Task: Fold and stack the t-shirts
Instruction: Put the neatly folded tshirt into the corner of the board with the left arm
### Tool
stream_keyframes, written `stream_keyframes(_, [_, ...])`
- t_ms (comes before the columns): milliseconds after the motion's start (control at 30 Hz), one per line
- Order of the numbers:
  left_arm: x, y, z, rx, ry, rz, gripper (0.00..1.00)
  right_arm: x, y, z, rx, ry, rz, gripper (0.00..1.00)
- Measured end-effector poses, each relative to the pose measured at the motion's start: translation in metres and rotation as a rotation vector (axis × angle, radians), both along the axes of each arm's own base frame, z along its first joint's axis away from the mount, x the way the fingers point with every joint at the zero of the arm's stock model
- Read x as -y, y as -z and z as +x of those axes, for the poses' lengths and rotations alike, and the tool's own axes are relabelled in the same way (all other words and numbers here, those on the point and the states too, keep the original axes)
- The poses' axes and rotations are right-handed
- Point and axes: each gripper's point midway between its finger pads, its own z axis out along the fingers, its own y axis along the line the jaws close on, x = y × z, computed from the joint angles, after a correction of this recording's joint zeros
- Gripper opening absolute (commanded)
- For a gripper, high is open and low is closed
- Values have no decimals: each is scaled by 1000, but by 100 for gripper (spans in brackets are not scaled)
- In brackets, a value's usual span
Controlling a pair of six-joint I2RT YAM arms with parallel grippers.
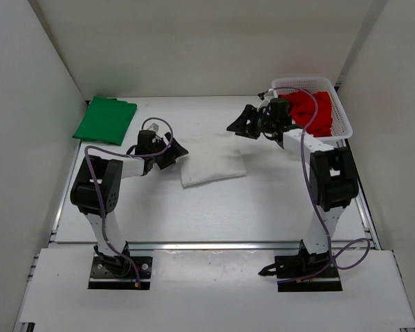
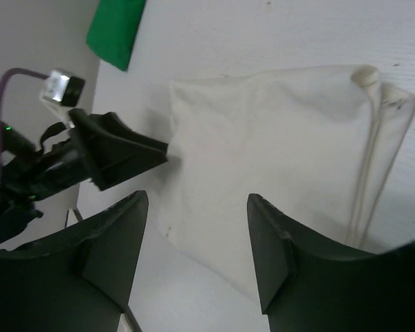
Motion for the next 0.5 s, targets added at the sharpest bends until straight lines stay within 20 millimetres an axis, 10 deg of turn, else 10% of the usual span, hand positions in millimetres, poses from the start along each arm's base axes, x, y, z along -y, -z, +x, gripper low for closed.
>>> stream_keyframes(267, [47, 18, 9, -4, 77, -62, 22, 10, -15, -39, 46, 20, 75, 56])
stream_keyframes(500, [82, -1, 70, 13, 120, -96, 0, 22, 28, -83, -52, 56, 70, 55])
